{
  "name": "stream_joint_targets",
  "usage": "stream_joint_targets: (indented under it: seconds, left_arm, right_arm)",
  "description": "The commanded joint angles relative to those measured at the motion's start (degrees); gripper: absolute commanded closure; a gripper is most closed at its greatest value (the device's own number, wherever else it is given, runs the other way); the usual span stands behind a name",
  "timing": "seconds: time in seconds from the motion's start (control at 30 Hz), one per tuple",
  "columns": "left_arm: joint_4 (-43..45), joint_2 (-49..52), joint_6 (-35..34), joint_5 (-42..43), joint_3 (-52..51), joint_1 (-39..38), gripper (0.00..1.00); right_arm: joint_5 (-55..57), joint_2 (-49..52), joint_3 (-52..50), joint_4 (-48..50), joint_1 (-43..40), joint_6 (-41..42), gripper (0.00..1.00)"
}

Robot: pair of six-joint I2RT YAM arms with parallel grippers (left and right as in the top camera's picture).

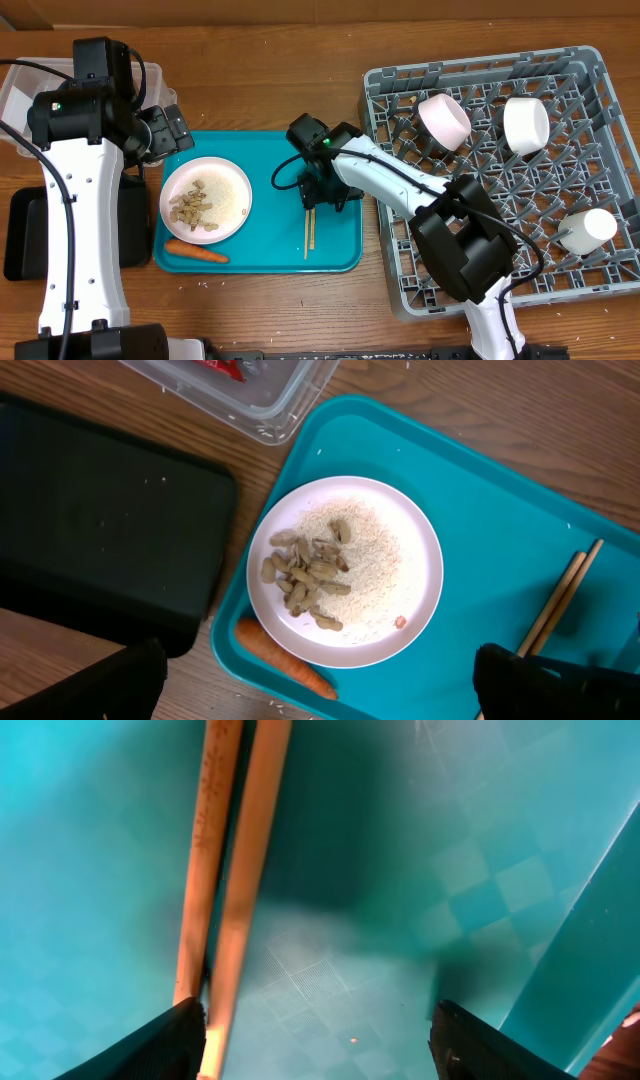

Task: Sort waste into correct bins and load items into the dishwasher
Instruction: 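Lower the right gripper onto the wooden chopsticks and grasp them, then carry the chopsticks with the right gripper into the rack's left edge, release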

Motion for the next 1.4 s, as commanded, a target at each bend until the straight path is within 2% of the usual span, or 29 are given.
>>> stream_joint_targets:
  seconds: [0.0,0.23,0.3,0.4,0.53,0.8,0.97,1.07,1.2,1.37]
  left_arm:
    - [0.1,0.3,-0.8,0.3,0.4,-0.1,0.0]
    - [0.0,0.3,-0.7,0.3,0.4,-0.1,0.0]
    - [0.1,0.3,-0.7,0.3,0.4,-0.1,0.0]
    - [0.0,0.3,-0.7,0.3,0.4,-0.1,0.0]
    - [0.1,0.3,-0.7,0.3,0.4,-0.1,0.01]
    - [0.1,0.3,-0.7,0.2,0.4,-0.1,0.0]
    - [0.1,0.3,-0.7,0.2,0.4,-0.1,0.0]
    - [0.1,0.3,-0.7,0.3,0.4,-0.1,0.0]
    - [0.1,0.3,-0.7,0.3,0.4,-0.1,0.0]
    - [0.0,0.3,-0.7,0.3,0.4,-0.1,0.0]
  right_arm:
    - [0.8,0.2,0.0,0.2,0.2,0.6,0.26]
    - [0.4,0.2,-0.1,-0.1,0.2,2.1,0.27]
    - [0.4,0.2,-0.5,-0.2,0.2,2.2,0.36]
    - [0.4,0.2,-1.8,0.0,0.2,4.5,0.44]
    - [0.4,0.2,-4.2,0.7,0.2,5.1,0.47]
    - [0.4,0.2,-5.0,0.4,0.2,5.0,0.66]
    - [0.4,0.2,-5.0,0.2,0.2,5.0,0.71]
    - [0.4,0.2,-5.0,0.1,0.2,4.8,0.81]
    - [0.5,0.2,-5.0,-0.2,0.2,4.8,0.83]
    - [0.5,0.2,-5.0,-0.7,0.2,4.2,0.96]
